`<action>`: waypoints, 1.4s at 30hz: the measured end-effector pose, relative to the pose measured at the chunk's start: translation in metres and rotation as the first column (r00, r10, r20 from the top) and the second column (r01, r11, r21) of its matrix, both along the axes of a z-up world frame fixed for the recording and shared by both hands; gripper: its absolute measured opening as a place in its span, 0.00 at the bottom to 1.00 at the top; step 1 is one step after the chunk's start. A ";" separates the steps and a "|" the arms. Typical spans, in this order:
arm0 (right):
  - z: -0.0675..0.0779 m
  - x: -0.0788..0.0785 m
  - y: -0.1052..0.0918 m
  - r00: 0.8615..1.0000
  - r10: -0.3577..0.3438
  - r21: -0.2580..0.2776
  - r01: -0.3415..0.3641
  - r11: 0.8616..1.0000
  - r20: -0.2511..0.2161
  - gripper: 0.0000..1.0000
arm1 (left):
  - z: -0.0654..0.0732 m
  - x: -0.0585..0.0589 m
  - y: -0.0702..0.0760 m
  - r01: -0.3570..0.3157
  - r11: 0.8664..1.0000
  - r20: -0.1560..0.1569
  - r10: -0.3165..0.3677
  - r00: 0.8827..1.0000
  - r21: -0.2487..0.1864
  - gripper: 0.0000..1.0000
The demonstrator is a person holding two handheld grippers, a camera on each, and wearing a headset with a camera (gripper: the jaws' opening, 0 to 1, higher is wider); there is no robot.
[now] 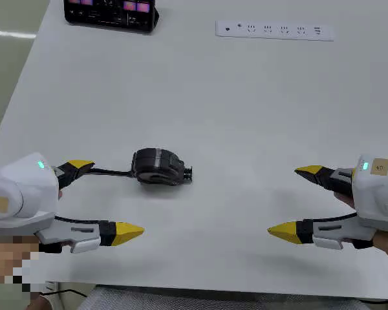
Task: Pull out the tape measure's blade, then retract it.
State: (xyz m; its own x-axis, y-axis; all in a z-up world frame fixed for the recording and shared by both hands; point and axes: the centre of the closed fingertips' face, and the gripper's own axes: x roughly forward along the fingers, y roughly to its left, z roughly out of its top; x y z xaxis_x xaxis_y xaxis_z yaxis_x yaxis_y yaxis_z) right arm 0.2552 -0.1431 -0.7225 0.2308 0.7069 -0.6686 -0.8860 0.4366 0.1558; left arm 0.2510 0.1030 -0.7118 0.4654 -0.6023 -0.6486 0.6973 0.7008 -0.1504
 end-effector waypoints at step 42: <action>-0.006 0.005 0.000 0.999 0.011 -0.013 -0.011 1.000 0.031 0.75 | -0.003 0.008 0.001 0.017 1.000 0.011 -0.017 1.000 0.015 0.86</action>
State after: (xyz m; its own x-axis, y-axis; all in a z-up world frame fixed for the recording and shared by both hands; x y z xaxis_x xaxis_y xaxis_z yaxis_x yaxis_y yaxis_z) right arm 0.2600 -0.1432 -0.7283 0.2434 0.7010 -0.6704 -0.8952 0.4284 0.1229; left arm 0.2589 0.1036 -0.7150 0.4626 -0.6004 -0.6524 0.7109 0.6908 -0.1317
